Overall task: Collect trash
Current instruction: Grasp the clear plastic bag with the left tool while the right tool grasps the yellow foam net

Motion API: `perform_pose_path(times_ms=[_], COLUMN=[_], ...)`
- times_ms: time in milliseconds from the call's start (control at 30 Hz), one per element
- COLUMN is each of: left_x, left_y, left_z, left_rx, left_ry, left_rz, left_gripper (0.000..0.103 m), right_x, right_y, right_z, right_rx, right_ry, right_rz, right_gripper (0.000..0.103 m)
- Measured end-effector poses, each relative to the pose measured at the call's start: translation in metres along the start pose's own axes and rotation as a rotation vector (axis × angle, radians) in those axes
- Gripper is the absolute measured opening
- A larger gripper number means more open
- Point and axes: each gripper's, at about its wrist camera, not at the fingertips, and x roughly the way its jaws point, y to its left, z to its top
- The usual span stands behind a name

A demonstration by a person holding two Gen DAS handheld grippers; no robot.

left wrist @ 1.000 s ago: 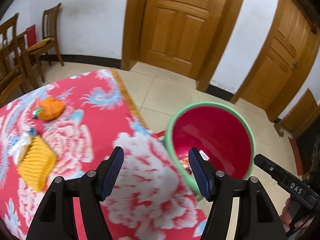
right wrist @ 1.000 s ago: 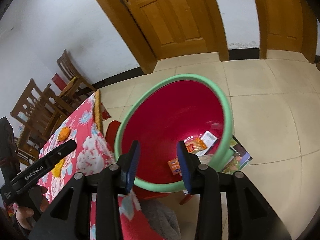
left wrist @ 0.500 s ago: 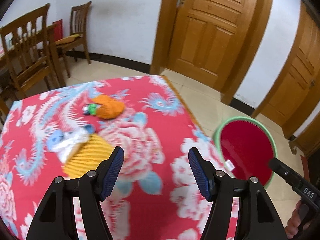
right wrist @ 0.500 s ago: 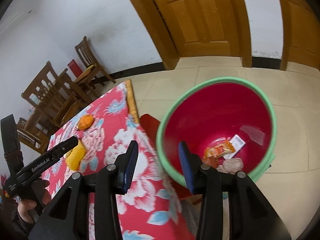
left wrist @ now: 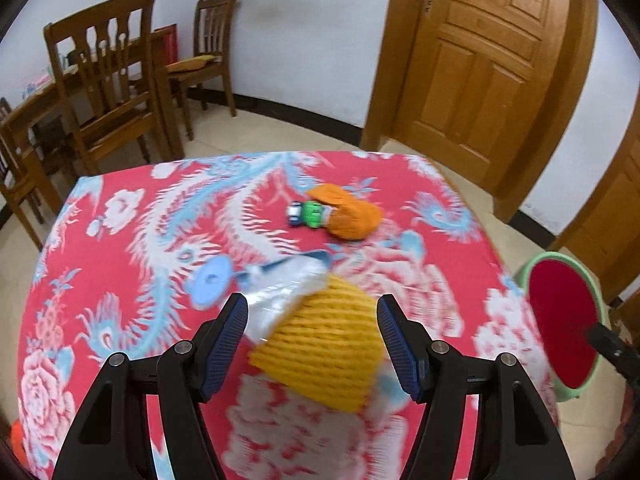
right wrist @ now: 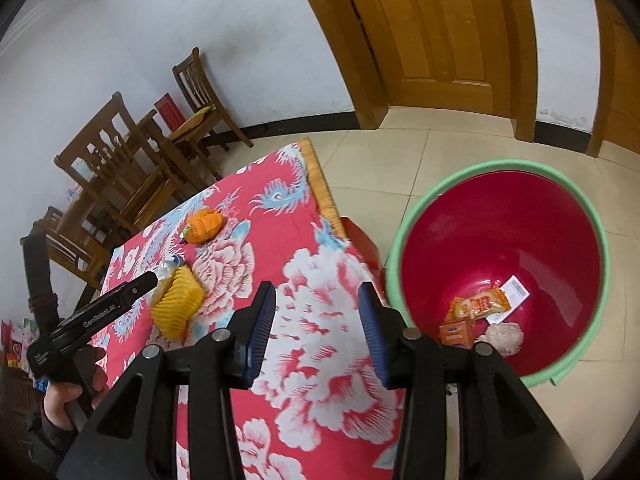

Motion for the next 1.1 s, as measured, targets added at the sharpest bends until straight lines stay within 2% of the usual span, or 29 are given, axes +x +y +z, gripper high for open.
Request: perform_pose_path(times_ms=[233,533,667,900,1100], left_x=[0.023,0.044,0.043,0.038,0.023], left_y=[0.016,0.024,0.024,0.022,0.030], left_z=[0.003,-0.001,-0.002,-0.006,-0.007], left_rx=[0.007,0.010,0.016,0.041,-0.021], left_ry=[0.034,0.081,0.077,0.071,0.053], left_rz=[0.029,0.032,0.011,-0.005,-0.049], left_gripper=[0.068,0.068,0.050,0.046,0.045], right_x=[0.016,0.031,0.037,0.046,0.054], right_y=[0.016,0.033,0.040,0.051,0.061], right_z=[0.004,0.007,0.008,0.006,0.005], right_rx=[-0.021,-0.046,-0.061,-0.081,-0.101], right_ry=[0.025,0.046,0.059,0.078,0.096], right_rz=[0.009,0.010,0.015,0.027,0.040], right_gripper=[0.045,0.045,0.045,0.045,0.045])
